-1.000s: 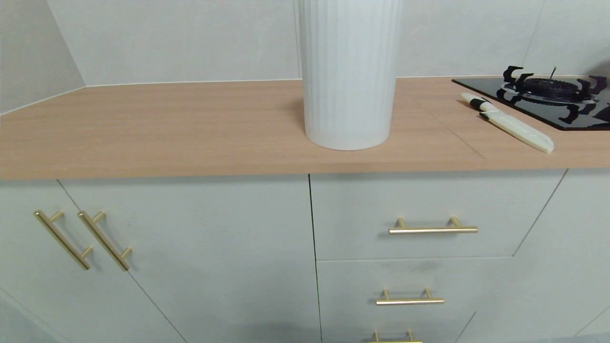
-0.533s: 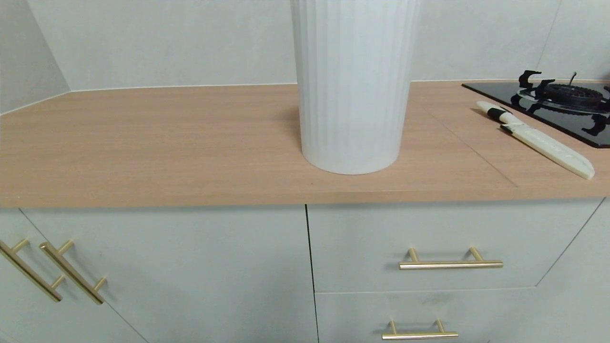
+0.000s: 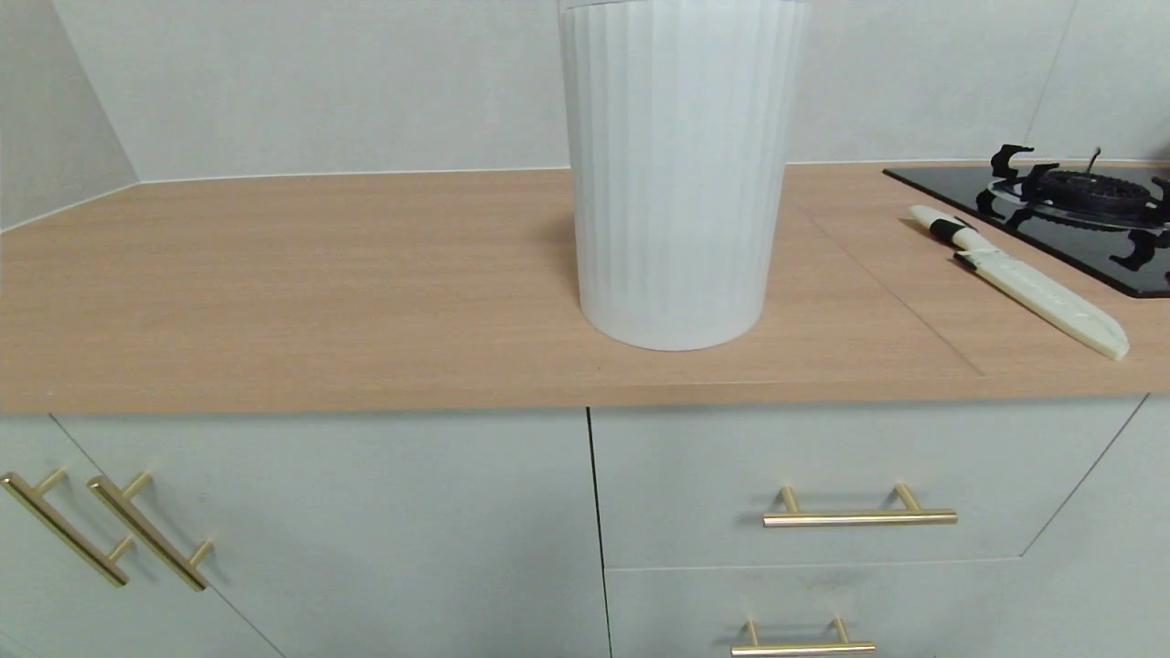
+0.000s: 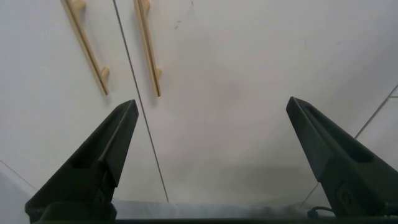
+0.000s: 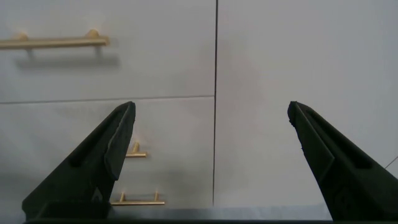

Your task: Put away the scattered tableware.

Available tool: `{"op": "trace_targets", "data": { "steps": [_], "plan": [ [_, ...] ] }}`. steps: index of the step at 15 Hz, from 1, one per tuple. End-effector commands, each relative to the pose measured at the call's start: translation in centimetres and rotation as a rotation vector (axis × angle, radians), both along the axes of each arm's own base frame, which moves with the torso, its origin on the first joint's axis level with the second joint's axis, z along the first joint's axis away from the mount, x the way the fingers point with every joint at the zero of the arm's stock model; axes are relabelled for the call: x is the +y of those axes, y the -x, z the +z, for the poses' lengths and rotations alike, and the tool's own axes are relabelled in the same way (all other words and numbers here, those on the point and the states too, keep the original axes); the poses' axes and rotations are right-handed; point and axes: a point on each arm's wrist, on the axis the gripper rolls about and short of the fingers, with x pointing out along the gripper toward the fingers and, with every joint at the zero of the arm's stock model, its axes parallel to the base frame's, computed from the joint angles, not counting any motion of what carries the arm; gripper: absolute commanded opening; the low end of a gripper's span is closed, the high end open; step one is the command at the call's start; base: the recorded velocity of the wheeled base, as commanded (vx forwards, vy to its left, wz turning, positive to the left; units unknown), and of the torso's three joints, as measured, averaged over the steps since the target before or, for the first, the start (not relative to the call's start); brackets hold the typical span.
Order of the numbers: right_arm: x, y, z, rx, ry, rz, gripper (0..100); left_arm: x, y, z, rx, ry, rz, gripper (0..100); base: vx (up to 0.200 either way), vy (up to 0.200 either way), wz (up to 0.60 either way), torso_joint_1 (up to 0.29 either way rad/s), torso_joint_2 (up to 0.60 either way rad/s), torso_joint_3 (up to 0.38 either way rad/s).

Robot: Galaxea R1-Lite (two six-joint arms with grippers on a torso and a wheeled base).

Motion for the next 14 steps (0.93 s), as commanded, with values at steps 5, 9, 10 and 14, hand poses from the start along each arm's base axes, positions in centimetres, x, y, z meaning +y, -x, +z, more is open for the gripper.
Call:
{"op": "trace_targets", "data": {
  "steps": [5, 9, 10, 14],
  "plan": [
    [0.00, -0.01, 0.00, 0.001, 0.000, 0.001, 100, 0.00, -0.01, -0.03, 0.002, 0.000, 0.001, 100, 0.000, 0.000, 0.00, 0.110, -0.39, -0.308],
    [0.00, -0.01, 0.00, 0.001, 0.000, 0.001, 100, 0.00, -0.01, -0.03, 0.002, 0.000, 0.001, 100, 0.000, 0.000, 0.00, 0.156, -0.48, -0.303],
    [0.00, -0.01, 0.00, 0.001, 0.000, -0.002, 100, 0.00, -0.01, -0.03, 0.002, 0.000, 0.001, 100, 0.000, 0.000, 0.00, 0.178, -0.47, -0.300],
    [0.00, -0.01, 0.00, 0.001, 0.000, -0.002, 100, 0.00, -0.01, -0.03, 0.002, 0.002, 0.001, 100, 0.000, 0.000, 0.00, 0.192, -0.47, -0.290]
  ]
}}
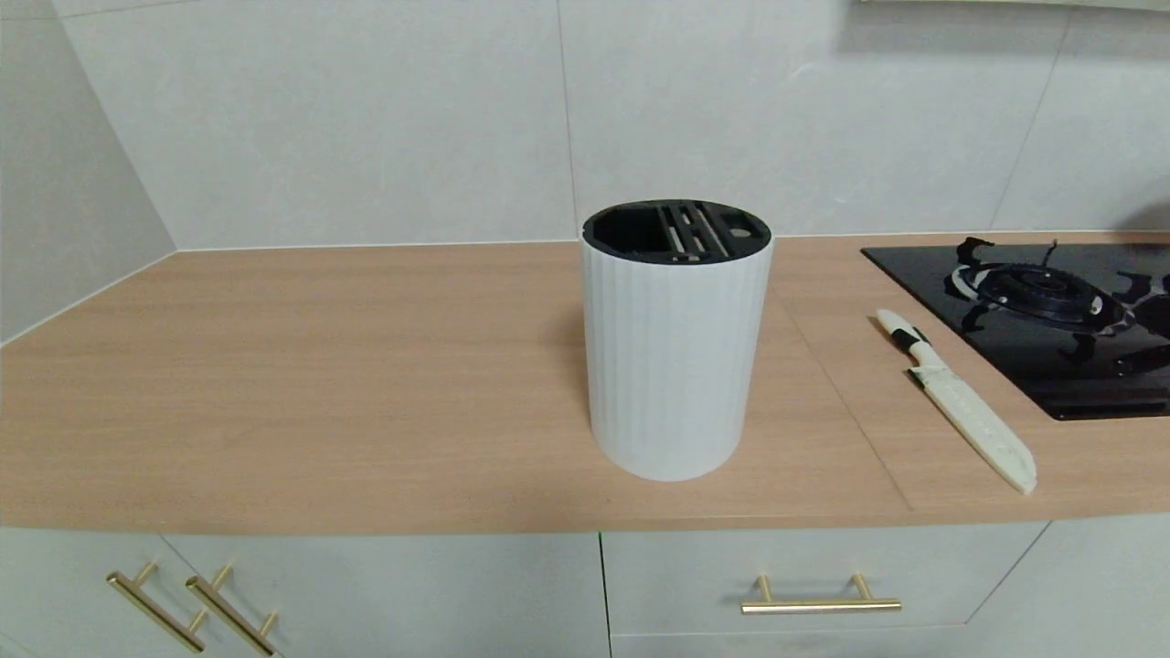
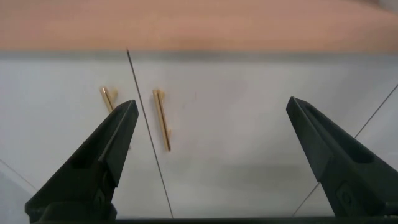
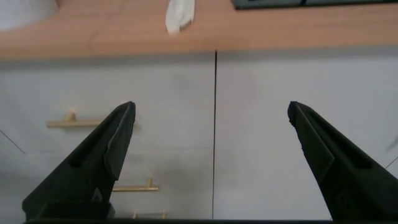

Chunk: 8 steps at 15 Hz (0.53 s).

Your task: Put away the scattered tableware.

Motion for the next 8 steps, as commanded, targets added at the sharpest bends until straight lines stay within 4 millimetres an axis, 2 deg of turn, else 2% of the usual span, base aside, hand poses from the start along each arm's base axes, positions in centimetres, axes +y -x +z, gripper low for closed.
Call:
{"op": "trace_targets", "data": {
  "steps": [1, 8],
  "plan": [
    [0.00, -0.01, 0.00, 0.001, 0.000, -0.002, 100, 0.00, 0.00, 0.01, 0.000, 0.000, 0.001, 100, 0.000, 0.000, 0.00, 0.193, -0.49, -0.295],
    [0.00, -0.01, 0.00, 0.001, 0.000, 0.001, 100, 0.00, 0.00, 0.01, 0.000, 0.002, 0.001, 100, 0.000, 0.000, 0.00, 0.219, -0.51, -0.290]
  ]
}}
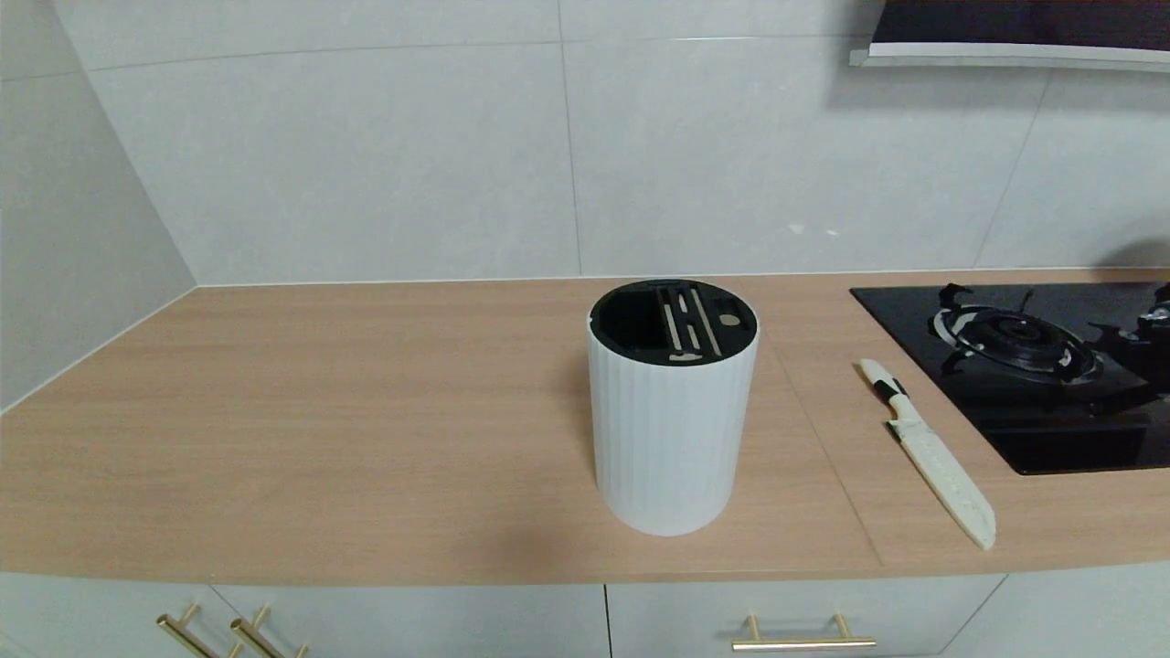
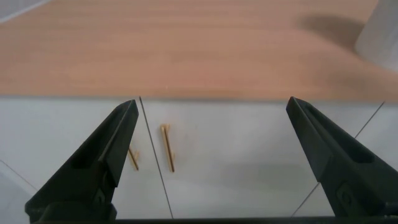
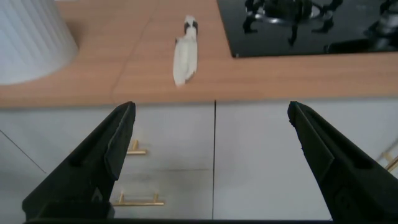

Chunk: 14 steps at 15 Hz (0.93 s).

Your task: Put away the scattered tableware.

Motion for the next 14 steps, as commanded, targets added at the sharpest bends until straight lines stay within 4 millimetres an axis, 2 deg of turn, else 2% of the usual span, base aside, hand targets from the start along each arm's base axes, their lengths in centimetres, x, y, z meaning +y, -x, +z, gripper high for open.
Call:
{"op": "trace_targets", "data": {
  "steps": [1, 10, 14],
  "plan": [
    [0.00, -0.01, 0.00, 0.001, 0.000, -0.002, 100, 0.00, 0.00, 0.00, 0.000, 0.001, 0.001, 100, 0.000, 0.000, 0.00, 0.242, -0.52, -0.295],
    [0.00, -0.01, 0.00, 0.001, 0.000, 0.001, 100, 0.00, 0.00, 0.00, 0.000, 0.001, 0.001, 100, 0.000, 0.000, 0.00, 0.265, -0.58, -0.311],
    [0.00, -0.01, 0.00, 0.001, 0.000, 0.001, 100, 0.00, 0.00, 0.00, 0.000, 0.001, 0.001, 100, 0.000, 0.000, 0.00, 0.206, -0.42, -0.220]
  ]
}}
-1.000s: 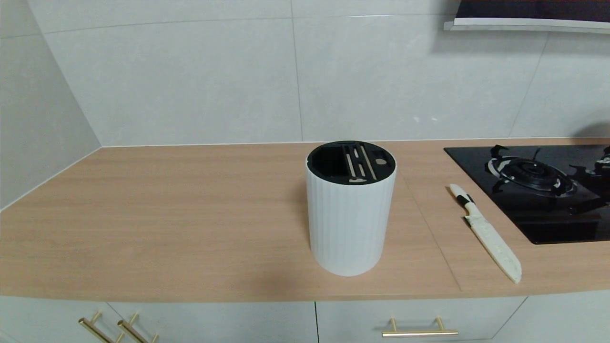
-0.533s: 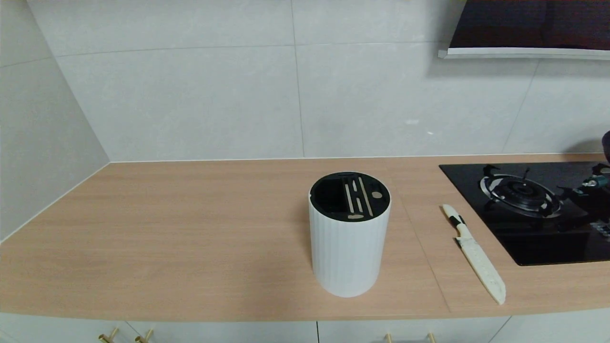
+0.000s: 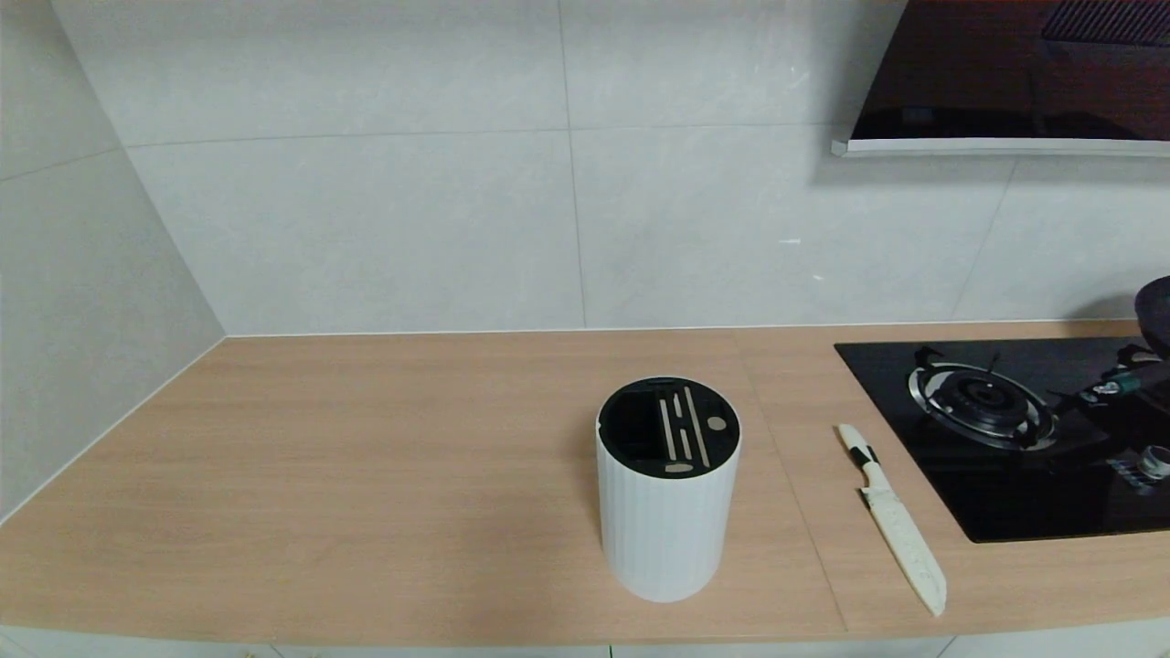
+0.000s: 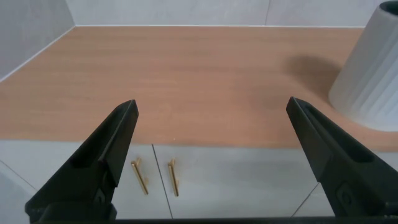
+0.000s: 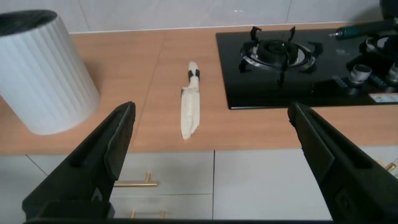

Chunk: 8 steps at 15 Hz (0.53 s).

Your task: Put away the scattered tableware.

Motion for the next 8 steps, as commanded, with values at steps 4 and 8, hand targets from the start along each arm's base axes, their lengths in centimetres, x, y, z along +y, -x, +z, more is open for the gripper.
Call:
{"op": "trace_targets", "data": {
  "steps": [4, 8],
  "plan": [
    [-0.01, -0.01, 0.00, 0.001, 0.000, -0.003, 100, 0.00, 0.00, 0.00, 0.000, 0.000, 0.001, 100, 0.000, 0.000, 0.00, 0.110, -0.25, -0.133],
    [0.00, -0.01, 0.00, 0.001, 0.020, 0.000, 100, 0.00, 0.00, 0.00, 0.000, 0.000, 0.001, 100, 0.000, 0.000, 0.00, 0.000, 0.00, 0.000]
  ]
}}
